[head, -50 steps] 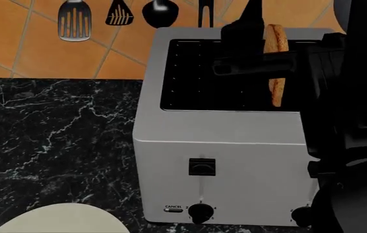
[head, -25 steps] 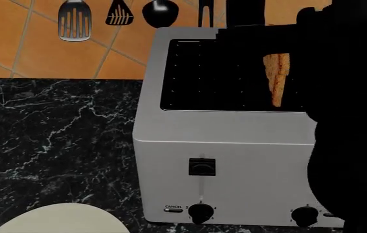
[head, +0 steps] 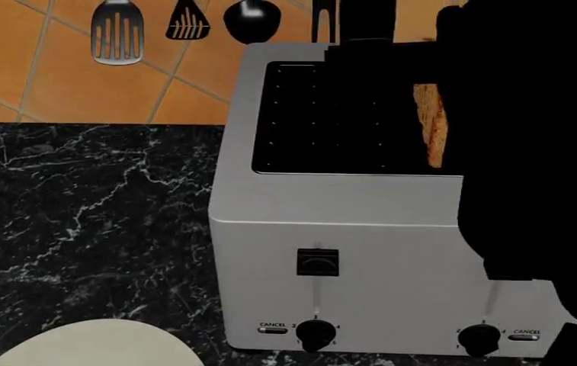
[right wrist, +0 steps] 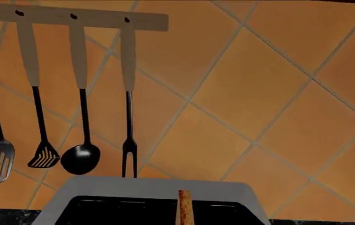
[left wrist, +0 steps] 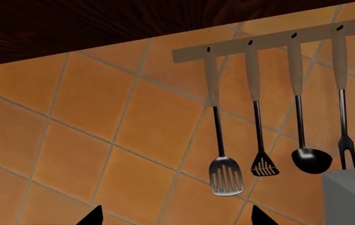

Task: Place the toasted item on a plate.

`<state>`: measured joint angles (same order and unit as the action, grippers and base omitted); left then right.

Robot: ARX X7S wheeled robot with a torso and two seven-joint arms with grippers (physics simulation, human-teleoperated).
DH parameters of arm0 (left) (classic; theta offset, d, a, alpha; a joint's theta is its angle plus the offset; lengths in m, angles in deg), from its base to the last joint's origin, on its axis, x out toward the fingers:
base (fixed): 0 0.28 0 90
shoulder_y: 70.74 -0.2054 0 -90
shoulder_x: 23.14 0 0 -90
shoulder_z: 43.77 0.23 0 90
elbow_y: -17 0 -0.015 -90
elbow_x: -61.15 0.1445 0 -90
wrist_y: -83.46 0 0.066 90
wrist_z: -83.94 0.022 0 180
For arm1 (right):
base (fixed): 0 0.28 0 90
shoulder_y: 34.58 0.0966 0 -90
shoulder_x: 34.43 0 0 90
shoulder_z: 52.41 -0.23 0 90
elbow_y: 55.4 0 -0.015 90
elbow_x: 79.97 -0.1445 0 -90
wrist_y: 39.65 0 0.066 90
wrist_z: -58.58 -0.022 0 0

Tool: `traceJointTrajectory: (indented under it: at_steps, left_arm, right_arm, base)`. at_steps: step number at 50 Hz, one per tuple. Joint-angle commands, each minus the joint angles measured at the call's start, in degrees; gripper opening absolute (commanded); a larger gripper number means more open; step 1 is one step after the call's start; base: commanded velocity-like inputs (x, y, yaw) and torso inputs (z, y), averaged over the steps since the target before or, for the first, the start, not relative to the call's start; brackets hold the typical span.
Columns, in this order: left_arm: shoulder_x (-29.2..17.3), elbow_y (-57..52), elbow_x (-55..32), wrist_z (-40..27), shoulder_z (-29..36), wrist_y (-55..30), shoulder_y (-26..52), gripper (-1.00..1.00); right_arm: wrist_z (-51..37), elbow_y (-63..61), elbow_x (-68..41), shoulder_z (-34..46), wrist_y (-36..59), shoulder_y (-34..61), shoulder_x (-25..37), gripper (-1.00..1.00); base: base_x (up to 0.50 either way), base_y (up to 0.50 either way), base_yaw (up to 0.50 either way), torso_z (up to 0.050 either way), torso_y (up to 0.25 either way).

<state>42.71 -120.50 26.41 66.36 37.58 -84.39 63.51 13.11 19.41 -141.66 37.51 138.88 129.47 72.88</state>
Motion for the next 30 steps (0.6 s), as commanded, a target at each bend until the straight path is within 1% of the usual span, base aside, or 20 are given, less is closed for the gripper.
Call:
traceJointTrajectory:
  at_steps: [1,8,10,16,23,30]
  left_arm:
    - [-0.1,0.2,-0.3,-0.3,0.4,0.3,0.1,1.0]
    - [-0.2,0.0,-0.8,-0.3,-0.2,0.1,-0.3,1.0]
    - [-0.1,-0.1,-1.1,-0.5,-0.6,-0.4,-0.1,1.0]
    - [-0.3,-0.8,-1.7,-0.7,-1.2,-0.9,-0.3,1.0]
    - [-0.4,-0.4,-1.7,-0.8,-0.9,-0.1,-0.8,1.0]
    - [-0.5,-0.2,-1.7,-1.1,-0.5,0.4,-1.3,1.0]
  right_arm:
    - [-2.7,6.1,-3.8,5.0,-1.9,1.1,2.4,1.0]
    - [-1.6,7.8,-3.0,7.3,-3.5,0.6,3.1,1.0]
    - [0.8,8.3,-1.1,10.3,-5.3,0.2,4.2,1.0]
    - [2.7,11.0,0.8,12.4,-7.9,-0.1,4.5,1.0]
    - [3.3,12.8,1.8,13.0,-9.8,-1.2,4.5,1.0]
    - [6.5,15.9,4.5,16.8,-12.0,0.1,5.1,1.0]
  base:
    - [0.0,0.0,0.0,0.0,0.0]
    - [0.0,0.0,0.0,0.0,0.0]
    - [0.0,0.0,0.0,0.0,0.0]
    - [0.0,0.0,0.0,0.0,0.0]
    - [0.0,0.0,0.0,0.0,0.0]
    - [0.0,0.0,0.0,0.0,0.0]
